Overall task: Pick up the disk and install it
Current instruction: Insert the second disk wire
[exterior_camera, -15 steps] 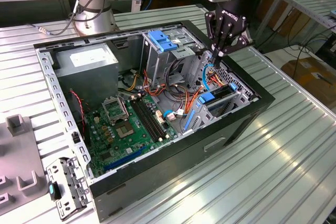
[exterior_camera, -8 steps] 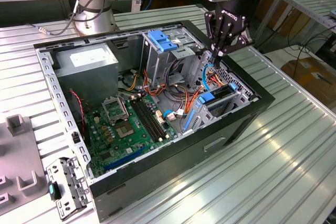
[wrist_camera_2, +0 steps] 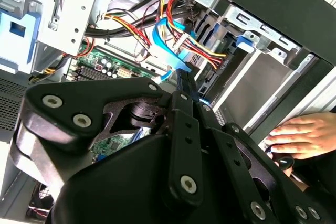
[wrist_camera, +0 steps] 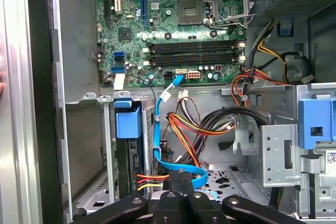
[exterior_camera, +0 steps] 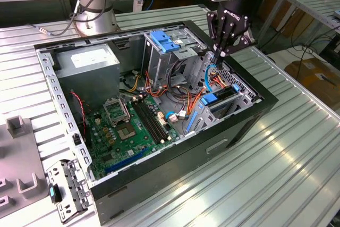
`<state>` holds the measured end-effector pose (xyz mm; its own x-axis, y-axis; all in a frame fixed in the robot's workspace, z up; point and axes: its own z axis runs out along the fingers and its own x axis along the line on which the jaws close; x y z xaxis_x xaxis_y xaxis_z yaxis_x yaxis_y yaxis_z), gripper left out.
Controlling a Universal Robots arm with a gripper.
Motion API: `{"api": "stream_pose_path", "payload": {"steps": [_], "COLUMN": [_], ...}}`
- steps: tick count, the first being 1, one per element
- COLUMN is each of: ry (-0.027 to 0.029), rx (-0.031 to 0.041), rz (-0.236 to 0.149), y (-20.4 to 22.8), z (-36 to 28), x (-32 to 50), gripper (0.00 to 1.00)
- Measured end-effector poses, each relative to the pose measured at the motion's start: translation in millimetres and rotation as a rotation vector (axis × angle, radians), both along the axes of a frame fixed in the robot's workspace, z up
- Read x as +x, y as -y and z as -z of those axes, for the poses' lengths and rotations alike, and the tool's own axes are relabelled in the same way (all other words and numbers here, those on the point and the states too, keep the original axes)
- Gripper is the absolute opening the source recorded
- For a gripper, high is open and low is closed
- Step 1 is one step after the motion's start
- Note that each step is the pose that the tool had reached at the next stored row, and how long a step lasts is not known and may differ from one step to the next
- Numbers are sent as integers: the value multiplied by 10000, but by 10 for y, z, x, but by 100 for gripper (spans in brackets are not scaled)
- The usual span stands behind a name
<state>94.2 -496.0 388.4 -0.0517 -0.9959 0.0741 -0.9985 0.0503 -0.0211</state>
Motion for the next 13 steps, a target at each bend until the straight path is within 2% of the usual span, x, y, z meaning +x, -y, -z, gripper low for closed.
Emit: {"api": "stream_pose_path", "payload": {"steps": [9, 10, 11, 13], "ry": [0, 0, 0, 0], "rx": [-1, -125, -815, -817], "rz": [0, 0, -1, 0], "y": [-14, -17, -32, -43], "z": [0, 0, 4, 3], "x": [0, 0, 2, 3], "gripper": [11, 18, 18, 19]}}
